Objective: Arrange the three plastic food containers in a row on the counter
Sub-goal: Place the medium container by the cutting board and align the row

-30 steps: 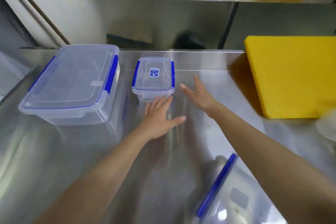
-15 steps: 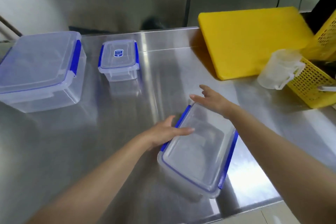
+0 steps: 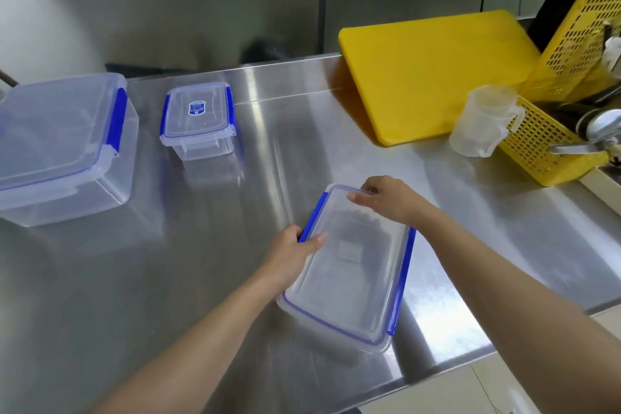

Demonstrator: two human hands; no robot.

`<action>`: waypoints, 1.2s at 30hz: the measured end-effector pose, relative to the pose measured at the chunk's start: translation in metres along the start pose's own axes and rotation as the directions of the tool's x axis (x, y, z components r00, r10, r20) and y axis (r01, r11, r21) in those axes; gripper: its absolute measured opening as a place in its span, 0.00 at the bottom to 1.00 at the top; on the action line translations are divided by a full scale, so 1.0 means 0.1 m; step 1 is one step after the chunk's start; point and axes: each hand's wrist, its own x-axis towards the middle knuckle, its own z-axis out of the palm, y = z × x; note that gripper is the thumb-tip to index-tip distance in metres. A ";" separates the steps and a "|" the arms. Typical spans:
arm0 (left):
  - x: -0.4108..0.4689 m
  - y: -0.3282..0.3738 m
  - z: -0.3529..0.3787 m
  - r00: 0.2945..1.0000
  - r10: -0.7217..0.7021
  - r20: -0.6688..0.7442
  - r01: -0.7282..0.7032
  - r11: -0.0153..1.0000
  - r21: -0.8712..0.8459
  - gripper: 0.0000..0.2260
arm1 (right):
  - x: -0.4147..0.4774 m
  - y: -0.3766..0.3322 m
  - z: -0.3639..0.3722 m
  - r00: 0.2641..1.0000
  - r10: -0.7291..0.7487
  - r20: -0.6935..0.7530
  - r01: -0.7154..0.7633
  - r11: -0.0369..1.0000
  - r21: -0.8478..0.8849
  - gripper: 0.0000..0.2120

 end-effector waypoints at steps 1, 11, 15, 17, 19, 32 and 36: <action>-0.01 -0.01 0.00 1.000 0.010 -0.016 -0.010 1.000 -0.002 0.13 | 0.00 -0.03 -0.01 1.000 -0.015 -0.012 0.015 1.000 0.000 0.19; 0.06 0.02 -0.15 0.931 -0.018 -0.365 -0.103 0.945 -0.311 0.06 | 0.09 -0.22 0.06 0.972 -0.069 -0.225 0.122 0.966 0.229 0.36; 0.21 0.10 -0.27 0.896 -0.128 -0.426 -0.096 0.879 -0.467 0.08 | 0.10 -0.29 0.15 0.997 -0.042 -0.061 0.069 0.821 0.567 0.39; 0.29 0.15 -0.31 0.889 -0.150 -0.432 -0.105 0.853 -0.512 0.09 | 0.13 -0.33 0.23 0.995 -0.077 -0.066 0.101 0.802 0.588 0.35; 0.39 0.21 -0.34 0.872 -0.128 -0.472 -0.132 0.868 -0.479 0.13 | 0.20 -0.35 0.30 0.991 -0.073 -0.108 0.123 0.795 0.595 0.28; 0.96 0.25 -0.60 0.979 0.080 -0.189 -0.173 0.817 -0.550 0.22 | 0.91 -0.37 0.39 0.964 0.164 -0.209 0.060 0.634 0.771 0.21; 1.17 0.22 -0.78 0.971 0.235 0.053 -0.185 0.867 -0.462 0.39 | 1.24 -0.44 0.35 0.969 0.161 -0.185 0.039 0.641 0.767 0.20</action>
